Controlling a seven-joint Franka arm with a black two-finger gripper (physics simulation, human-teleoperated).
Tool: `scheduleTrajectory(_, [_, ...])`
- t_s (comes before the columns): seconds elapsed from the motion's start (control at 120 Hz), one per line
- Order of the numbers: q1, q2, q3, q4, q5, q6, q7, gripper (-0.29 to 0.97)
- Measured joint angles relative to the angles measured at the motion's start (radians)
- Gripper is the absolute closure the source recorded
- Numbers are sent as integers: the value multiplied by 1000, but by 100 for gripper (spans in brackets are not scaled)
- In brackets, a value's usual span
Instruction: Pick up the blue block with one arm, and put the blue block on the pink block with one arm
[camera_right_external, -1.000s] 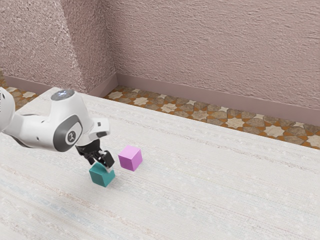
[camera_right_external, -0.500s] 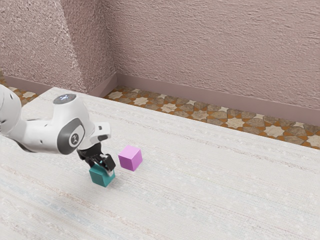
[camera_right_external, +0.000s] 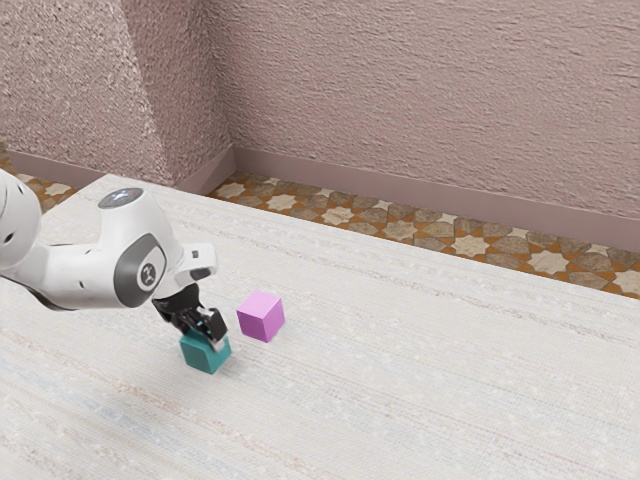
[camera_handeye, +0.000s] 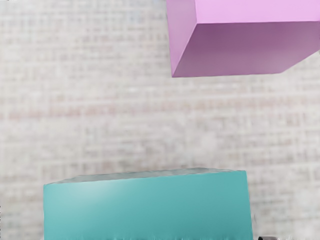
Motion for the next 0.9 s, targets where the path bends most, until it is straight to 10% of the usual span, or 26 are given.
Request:
scheduleTrajectory(0.483, [4, -18, 37, 29, 16, -17, 35, 39])
scheduleTrajectory(0.9, [-62, 116, 40, 438, 156, -354, -79, 41])
